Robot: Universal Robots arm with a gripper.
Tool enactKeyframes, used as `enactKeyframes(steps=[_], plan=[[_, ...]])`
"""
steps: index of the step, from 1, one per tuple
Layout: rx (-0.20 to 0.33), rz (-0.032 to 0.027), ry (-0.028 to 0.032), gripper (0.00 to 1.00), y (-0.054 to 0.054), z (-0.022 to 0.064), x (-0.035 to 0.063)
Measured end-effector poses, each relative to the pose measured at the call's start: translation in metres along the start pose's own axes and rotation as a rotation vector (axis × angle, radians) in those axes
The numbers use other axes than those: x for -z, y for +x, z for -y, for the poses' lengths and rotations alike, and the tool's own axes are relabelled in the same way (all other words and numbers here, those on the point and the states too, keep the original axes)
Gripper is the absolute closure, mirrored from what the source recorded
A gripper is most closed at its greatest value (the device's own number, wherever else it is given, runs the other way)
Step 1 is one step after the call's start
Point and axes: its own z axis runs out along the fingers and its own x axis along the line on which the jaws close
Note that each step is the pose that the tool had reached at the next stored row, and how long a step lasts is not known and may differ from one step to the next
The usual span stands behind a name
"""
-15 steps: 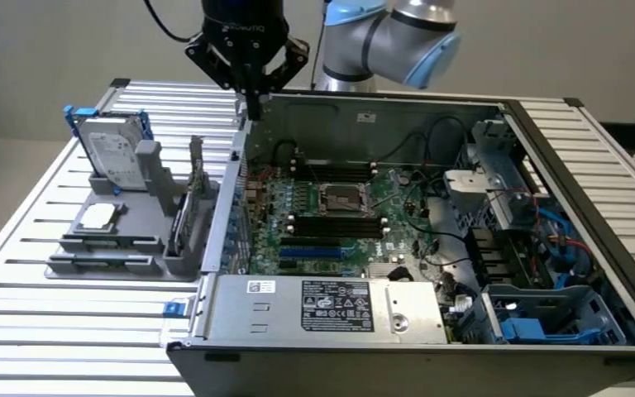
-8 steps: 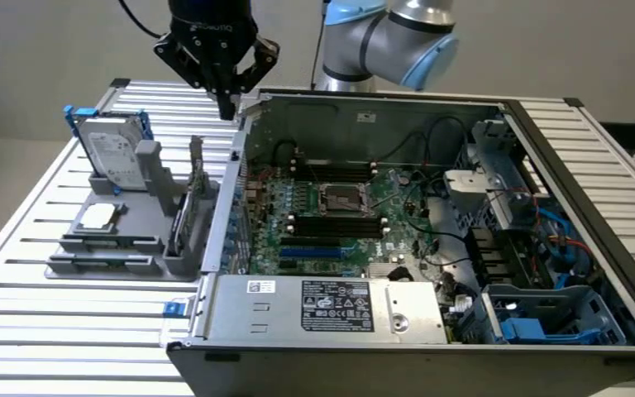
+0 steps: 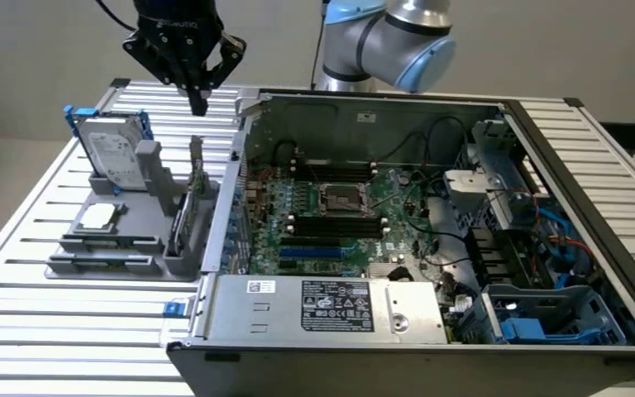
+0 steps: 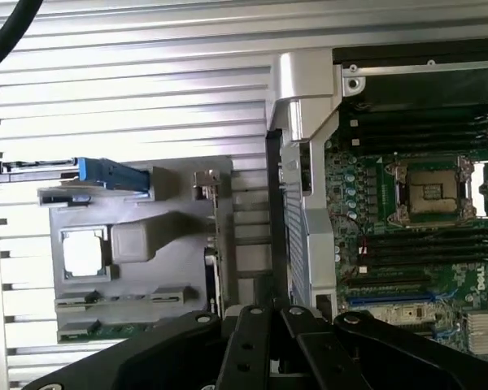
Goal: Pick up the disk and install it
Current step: 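Reach for the disk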
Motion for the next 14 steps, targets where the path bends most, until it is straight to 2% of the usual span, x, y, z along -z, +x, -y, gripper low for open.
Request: enactKeyframes(steps=[14], plan=[[0.000,0.0002,0.0139,0.89,0.066,-0.0252,-0.0043]])
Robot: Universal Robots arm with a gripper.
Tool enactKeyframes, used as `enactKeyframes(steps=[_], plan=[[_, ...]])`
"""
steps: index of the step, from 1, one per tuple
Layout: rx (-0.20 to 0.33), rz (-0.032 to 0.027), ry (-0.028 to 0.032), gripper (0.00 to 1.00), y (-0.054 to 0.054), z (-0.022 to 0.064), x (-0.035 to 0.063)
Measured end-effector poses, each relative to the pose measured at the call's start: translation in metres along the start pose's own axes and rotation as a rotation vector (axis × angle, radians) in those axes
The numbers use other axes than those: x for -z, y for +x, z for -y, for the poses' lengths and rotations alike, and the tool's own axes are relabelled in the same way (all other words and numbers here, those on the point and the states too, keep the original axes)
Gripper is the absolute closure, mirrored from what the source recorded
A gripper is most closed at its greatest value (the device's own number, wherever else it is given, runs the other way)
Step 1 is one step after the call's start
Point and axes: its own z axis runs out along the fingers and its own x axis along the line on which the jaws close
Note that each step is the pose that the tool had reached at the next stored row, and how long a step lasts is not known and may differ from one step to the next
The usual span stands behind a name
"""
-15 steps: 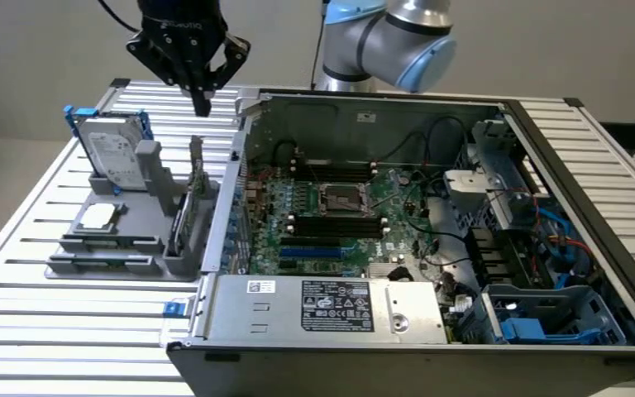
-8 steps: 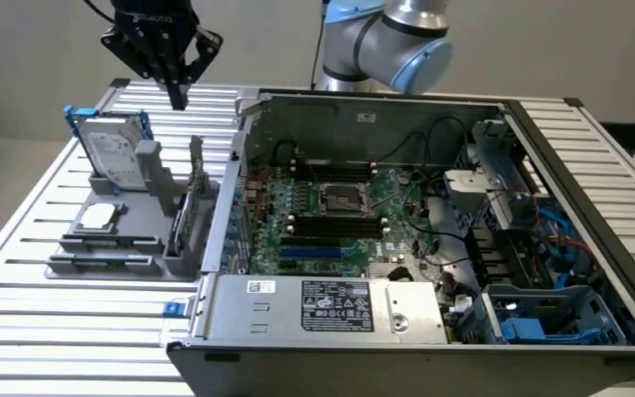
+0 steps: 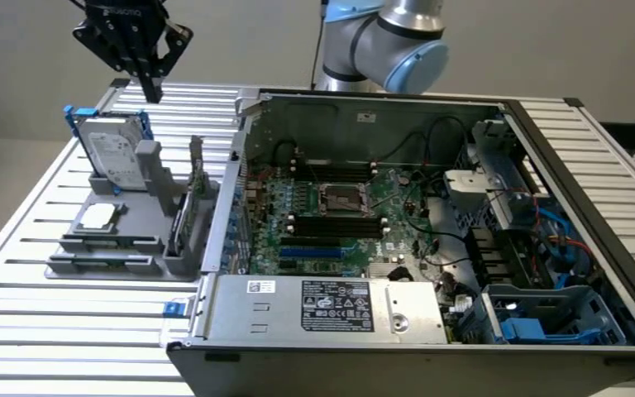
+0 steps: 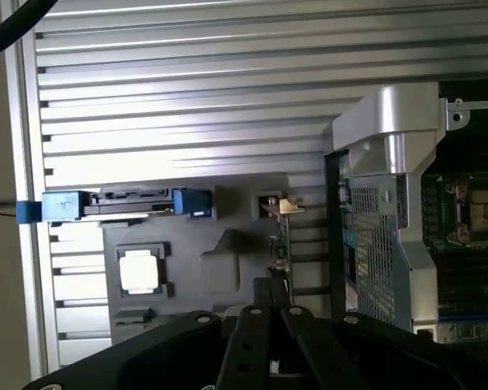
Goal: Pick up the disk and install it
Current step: 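Reach for the disk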
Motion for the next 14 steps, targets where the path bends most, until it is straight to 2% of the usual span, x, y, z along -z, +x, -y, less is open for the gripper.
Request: enactKeyframes(steps=[14], plan=[[0.000,0.0000,0.0106,0.89,0.065,-0.0234,-0.0042]])
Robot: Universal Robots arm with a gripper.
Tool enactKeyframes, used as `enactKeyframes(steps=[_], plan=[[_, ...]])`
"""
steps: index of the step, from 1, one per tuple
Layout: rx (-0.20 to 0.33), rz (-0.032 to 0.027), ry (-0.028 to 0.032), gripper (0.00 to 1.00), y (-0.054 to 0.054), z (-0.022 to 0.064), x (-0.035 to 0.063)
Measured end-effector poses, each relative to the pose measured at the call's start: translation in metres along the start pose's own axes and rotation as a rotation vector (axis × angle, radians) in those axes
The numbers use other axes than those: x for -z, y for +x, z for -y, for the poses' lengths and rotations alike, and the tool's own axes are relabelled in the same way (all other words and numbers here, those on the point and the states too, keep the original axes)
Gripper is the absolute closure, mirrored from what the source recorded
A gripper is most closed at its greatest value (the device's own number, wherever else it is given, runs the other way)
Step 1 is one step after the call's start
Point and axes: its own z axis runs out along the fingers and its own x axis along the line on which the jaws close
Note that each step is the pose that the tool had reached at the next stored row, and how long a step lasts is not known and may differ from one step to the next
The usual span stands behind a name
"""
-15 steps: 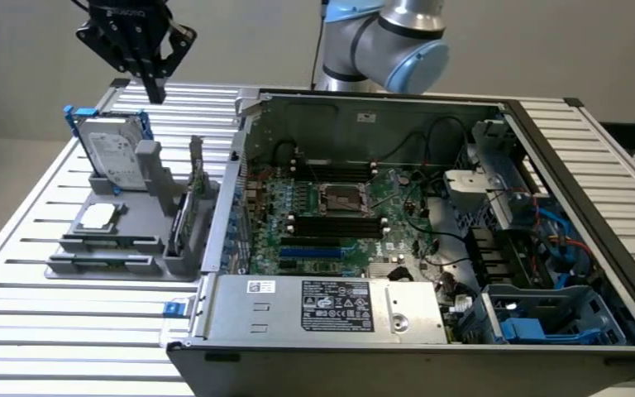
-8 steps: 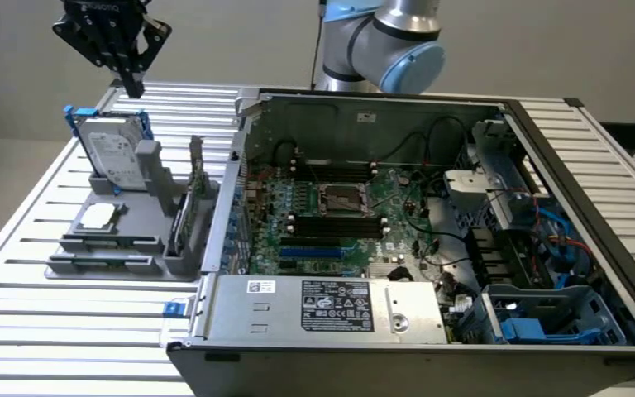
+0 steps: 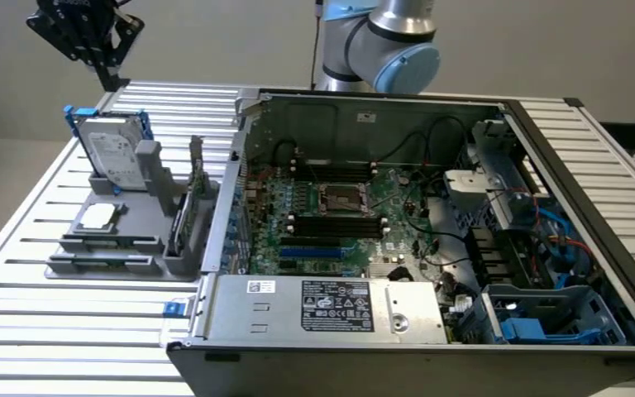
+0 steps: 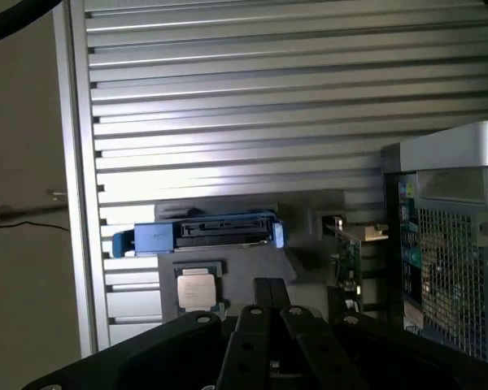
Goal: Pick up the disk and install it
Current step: 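Reach for the disk, then pick up the disk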
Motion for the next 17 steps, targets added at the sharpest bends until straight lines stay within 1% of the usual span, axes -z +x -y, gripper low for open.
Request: enactKeyframes(steps=[10,11,12,13,17], plan=[[0.000,-0.0003,0.0076,0.89,0.047,-0.0161,-0.0028],[0.000,-0.0017,0.0084,0.89,0.050,-0.0168,-0.0030],[0.001,-0.0052,0.0090,0.89,0.051,-0.0169,-0.0031],[0.001,-0.0061,0.0092,0.89,0.051,-0.0168,-0.0031],[0.001,-0.0062,0.0091,0.89,0.052,-0.0169,-0.0031]])
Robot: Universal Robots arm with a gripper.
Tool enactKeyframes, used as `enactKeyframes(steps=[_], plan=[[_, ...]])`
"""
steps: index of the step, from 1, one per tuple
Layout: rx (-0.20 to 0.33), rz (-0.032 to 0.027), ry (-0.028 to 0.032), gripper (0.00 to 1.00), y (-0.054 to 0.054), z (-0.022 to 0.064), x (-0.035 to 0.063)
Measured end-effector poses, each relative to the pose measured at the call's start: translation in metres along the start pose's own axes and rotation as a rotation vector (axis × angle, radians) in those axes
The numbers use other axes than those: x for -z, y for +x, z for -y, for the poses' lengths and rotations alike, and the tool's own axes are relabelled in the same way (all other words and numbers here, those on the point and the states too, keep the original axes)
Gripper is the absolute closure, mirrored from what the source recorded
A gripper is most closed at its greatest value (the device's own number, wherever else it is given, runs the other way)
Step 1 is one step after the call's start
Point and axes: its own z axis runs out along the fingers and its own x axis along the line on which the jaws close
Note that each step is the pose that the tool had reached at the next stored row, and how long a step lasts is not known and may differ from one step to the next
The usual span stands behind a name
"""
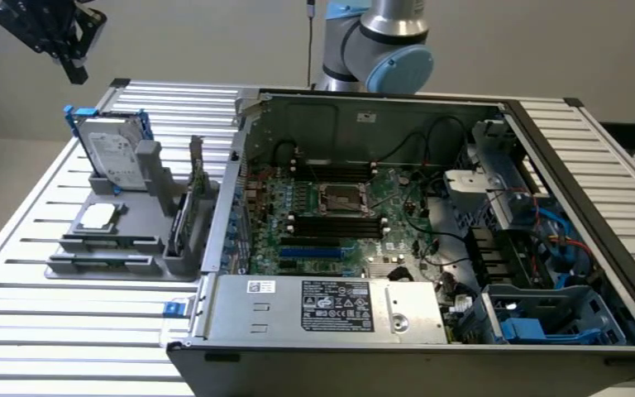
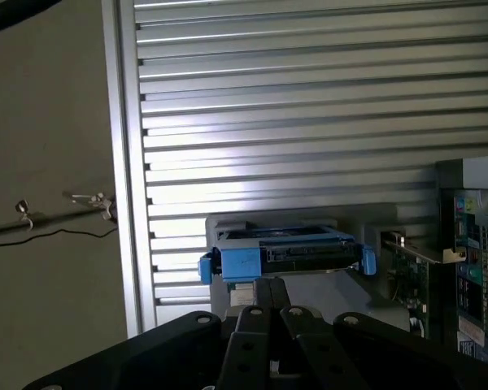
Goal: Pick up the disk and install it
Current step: 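Pick up the disk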
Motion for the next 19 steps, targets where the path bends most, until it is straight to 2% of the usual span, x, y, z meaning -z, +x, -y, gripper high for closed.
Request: enactKeyframes(steps=[11,12,14,16,19], plan=[[0.002,-0.0004,-0.0003,0.89,0.0001,0.0000,-0.0001],[0.006,-0.0003,-0.0018,0.89,0.0001,0.0000,-0.0006],[0.028,-0.0019,-0.0096,0.89,0.0001,0.0000,-0.0009],[0.058,-0.0035,-0.0136,0.89,0.0001,-0.0001,-0.0011],[0.111,-0.0059,-0.0150,0.89,0.0001,0.0000,-0.0015]])
